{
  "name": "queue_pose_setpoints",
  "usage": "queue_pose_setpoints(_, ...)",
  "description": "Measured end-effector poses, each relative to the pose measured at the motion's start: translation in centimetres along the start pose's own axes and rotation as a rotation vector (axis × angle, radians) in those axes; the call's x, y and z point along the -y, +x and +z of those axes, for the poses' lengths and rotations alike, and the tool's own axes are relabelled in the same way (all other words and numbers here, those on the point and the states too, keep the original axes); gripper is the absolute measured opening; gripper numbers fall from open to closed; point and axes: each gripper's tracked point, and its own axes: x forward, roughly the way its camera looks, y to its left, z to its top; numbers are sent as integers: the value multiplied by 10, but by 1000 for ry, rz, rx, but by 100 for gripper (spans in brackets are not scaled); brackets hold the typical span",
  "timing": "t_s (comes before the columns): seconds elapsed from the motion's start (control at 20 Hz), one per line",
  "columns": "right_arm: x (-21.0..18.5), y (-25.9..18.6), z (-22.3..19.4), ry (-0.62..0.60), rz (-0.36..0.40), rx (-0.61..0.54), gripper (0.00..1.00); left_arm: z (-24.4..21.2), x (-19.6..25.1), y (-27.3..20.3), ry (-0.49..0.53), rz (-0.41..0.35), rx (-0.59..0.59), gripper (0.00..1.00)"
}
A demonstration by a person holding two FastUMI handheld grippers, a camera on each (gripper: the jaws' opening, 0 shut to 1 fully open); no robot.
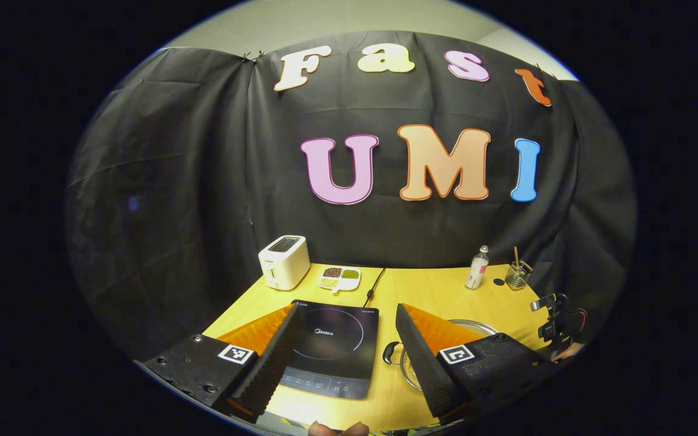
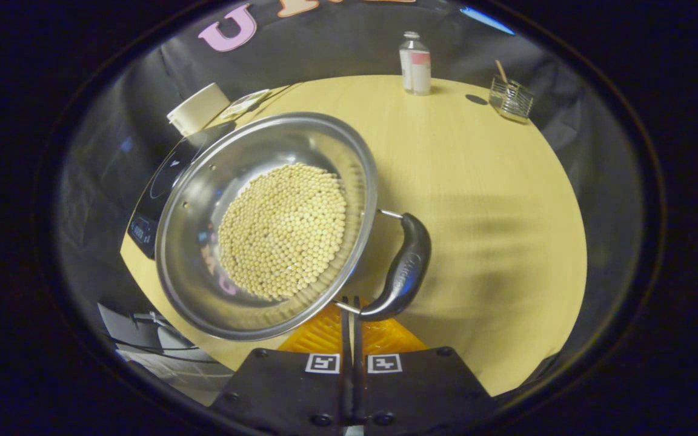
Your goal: First push the handle of the pot to place it horizontally, then grasp the pot with both hands and set it on the induction cooktop.
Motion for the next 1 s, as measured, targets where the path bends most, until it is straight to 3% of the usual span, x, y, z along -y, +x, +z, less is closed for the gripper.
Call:
queue_pose_setpoints(0.45,16,-45,30,100,-207,71,3,-26,7,45,-13,-280,-78,96)
queue_pose_setpoints(0.65,-2,-71,52,179,-234,163,3,-57,21,64,-67,-413,-179,95)
queue_pose_setpoints(0.8,-3,-85,55,179,-270,188,21,-87,33,76,-81,-473,-282,96)
queue_pose_setpoints(0.95,2,-79,55,163,-292,175,51,-122,43,90,-35,-483,-388,96)
queue_pose_setpoints(1.0,4,-74,56,151,-295,163,51,-134,49,96,-42,-486,-425,96)
